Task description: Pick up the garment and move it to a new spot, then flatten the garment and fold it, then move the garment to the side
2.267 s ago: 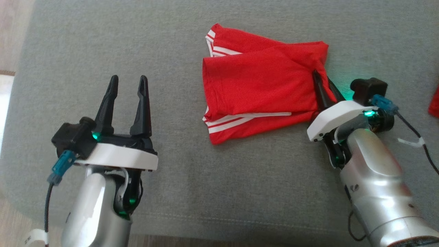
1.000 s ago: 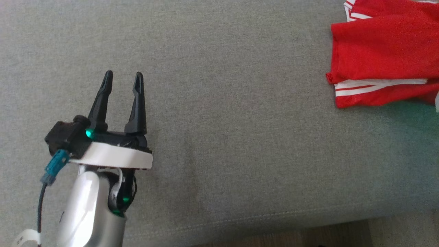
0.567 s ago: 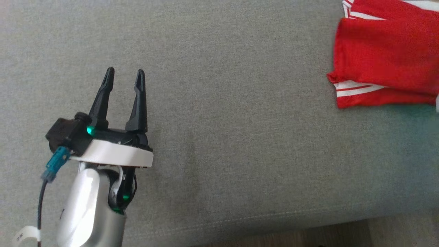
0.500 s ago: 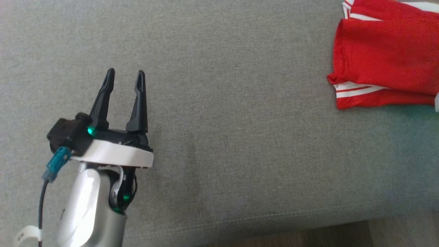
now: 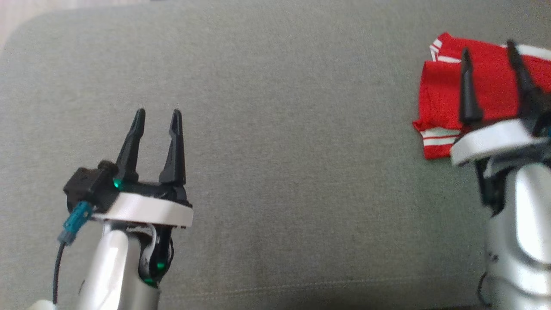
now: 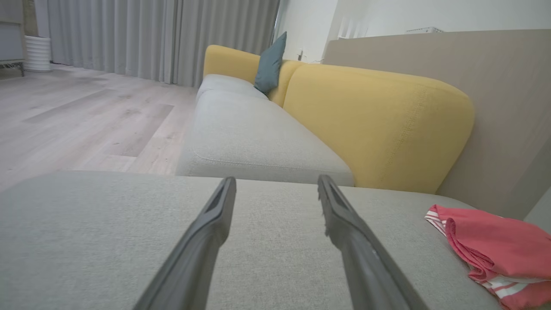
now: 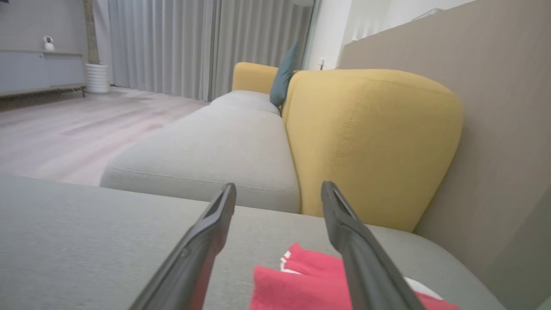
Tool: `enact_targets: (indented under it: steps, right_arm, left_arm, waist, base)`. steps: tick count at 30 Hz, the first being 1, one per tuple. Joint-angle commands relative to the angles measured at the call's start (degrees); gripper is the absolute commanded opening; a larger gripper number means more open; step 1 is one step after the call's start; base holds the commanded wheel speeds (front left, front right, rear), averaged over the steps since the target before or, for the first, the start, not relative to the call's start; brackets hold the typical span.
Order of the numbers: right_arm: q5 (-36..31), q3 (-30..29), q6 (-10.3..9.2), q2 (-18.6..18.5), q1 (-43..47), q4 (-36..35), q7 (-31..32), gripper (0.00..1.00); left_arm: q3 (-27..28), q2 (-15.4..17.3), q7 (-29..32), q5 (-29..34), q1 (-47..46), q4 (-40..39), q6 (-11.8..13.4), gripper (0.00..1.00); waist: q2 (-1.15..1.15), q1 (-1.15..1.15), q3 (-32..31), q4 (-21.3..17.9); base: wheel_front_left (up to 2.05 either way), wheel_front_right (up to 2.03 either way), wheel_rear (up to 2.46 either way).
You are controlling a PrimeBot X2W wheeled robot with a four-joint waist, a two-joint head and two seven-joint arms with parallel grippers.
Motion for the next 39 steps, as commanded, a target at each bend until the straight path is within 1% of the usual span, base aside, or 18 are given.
enact_targets:
  steps: [1, 6, 8, 12, 14, 17, 22, 30, 33, 39]
  right_arm:
    - [1.07, 1.72, 0.11, 0.76, 0.25, -1.69, -1.68, 1.0]
    - [4.47, 3.63, 0.11, 2.2, 4.62, 0.86, -6.71, 1.0]
    - [6.98, 4.52, 0.11, 2.31, 6.4, 1.67, -8.45, 1.0]
    - [11.36, 5.94, 0.11, 2.34, 9.99, 2.52, -10.74, 1.0]
    - [12.28, 6.79, 0.11, 2.35, 11.7, 2.56, -11.39, 1.0]
    - [12.93, 7.19, 0.11, 2.35, 13.27, 2.51, -11.77, 1.0]
    - [15.13, 6.25, 0.11, 2.36, 15.42, 2.09, -12.13, 1.0]
    - [15.35, 6.43, 0.11, 2.36, 16.23, -0.04, -12.18, 1.0]
    - [15.38, 6.45, 0.11, 2.36, 16.21, -0.41, -12.18, 1.0]
    - [15.45, 6.33, 0.11, 2.36, 16.38, -0.84, -12.18, 1.0]
  left_arm:
    - [1.77, 0.74, -0.31, -0.26, -0.54, -2.25, 0.36, 1.0]
    - [1.62, 0.74, -0.31, -0.46, 1.67, -2.28, 0.62, 1.0]
    - [1.57, 0.74, -0.31, -0.49, 2.73, -2.11, 0.63, 1.0]
    - [1.45, 0.74, -0.31, -0.26, 4.48, -2.59, 0.74, 1.0]
    - [1.45, 0.74, -0.31, -0.24, 5.45, -3.27, 0.99, 1.0]
    - [1.26, 0.74, -0.31, -0.22, 6.36, -3.74, 1.2, 1.0]
    - [0.97, 0.74, -0.31, -0.22, 7.49, -4.84, 1.6, 1.0]
    - [0.96, 0.74, -0.31, -0.34, 8.13, -5.13, 1.81, 1.0]
    - [1.49, 0.74, -0.31, -1.39, 8.03, -6.06, 2.16, 1.0]
    - [1.67, 0.74, -0.31, -1.85, 8.42, -6.52, 1.82, 1.0]
  waist:
    - [0.0, 0.0, -1.94, 1.57]
    - [0.0, 0.0, -4.38, 3.34]
    - [0.0, 0.0, -5.2, 3.76]
    - [0.0, 0.0, -6.48, 4.3]
    - [0.0, 0.0, -6.93, 4.32]
    - [0.0, 0.0, -7.24, 4.33]
    - [0.0, 0.0, -7.48, 4.36]
    - [0.0, 0.0, -7.35, 3.94]
    - [0.0, 0.0, -7.21, 3.88]
    - [0.0, 0.0, -7.21, 3.92]
  base:
    - [0.0, 0.0, 0.0]
    - [0.0, 0.0, 0.0]
    - [0.0, 0.0, 0.0]
    - [0.0, 0.0, 0.0]
    - [0.0, 0.0, 0.0]
    - [0.0, 0.0, 0.0]
    - [0.0, 0.0, 0.0]
    - [0.0, 0.0, 0.0]
    - [0.0, 0.0, 0.0]
    - [0.0, 0.0, 0.0]
